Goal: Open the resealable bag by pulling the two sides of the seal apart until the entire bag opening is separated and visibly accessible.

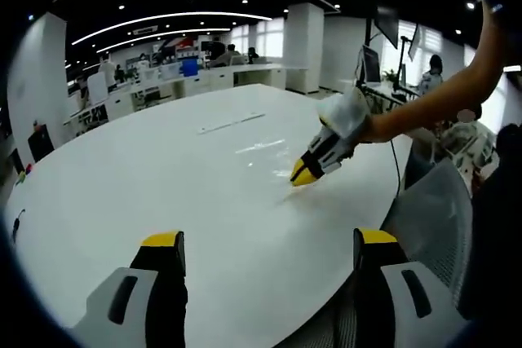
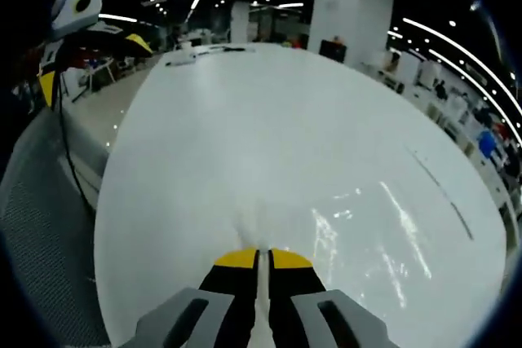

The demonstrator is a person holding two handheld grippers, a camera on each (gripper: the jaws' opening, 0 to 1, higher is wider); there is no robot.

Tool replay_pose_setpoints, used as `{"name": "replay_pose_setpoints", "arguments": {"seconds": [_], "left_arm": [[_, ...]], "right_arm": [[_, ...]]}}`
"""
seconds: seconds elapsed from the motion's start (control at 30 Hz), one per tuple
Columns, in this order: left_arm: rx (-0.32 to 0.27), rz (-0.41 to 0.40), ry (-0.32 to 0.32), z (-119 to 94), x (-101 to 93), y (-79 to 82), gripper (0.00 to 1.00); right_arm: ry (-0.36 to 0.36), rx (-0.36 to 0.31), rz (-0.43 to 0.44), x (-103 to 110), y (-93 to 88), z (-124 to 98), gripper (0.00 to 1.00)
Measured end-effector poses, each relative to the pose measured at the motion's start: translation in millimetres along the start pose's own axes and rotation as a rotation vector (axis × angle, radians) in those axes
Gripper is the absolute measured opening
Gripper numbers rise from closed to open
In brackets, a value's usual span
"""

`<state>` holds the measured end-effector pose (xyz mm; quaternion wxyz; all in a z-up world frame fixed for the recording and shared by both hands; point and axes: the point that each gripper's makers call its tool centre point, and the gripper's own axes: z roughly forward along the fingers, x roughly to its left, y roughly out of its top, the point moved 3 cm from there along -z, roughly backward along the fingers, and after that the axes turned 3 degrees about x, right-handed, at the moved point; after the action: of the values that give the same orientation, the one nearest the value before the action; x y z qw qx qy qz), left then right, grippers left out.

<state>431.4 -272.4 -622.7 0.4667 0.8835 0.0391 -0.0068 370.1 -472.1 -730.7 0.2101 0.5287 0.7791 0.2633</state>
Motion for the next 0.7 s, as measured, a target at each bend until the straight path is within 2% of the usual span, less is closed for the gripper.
{"name": "replay_pose_setpoints", "arguments": {"seconds": [0.2, 0.43, 0.7], "left_arm": [[0.011, 0.034, -0.018, 2, -5.9, 0.3, 0.83], [0.045, 0.122, -0.035, 1, -14.8, -3.3, 0.84], [0.055, 0.135, -0.064, 4, -22.8, -10.1, 0.81]], "right_arm": [[0.038, -0.011, -0.008, 12, 3.5, -6, 0.0], [0.06, -0.014, -0.038, 27, 6.2, -13, 0.0], [0.084, -0.024, -0.044, 48, 10.8, -20, 0.0]]}}
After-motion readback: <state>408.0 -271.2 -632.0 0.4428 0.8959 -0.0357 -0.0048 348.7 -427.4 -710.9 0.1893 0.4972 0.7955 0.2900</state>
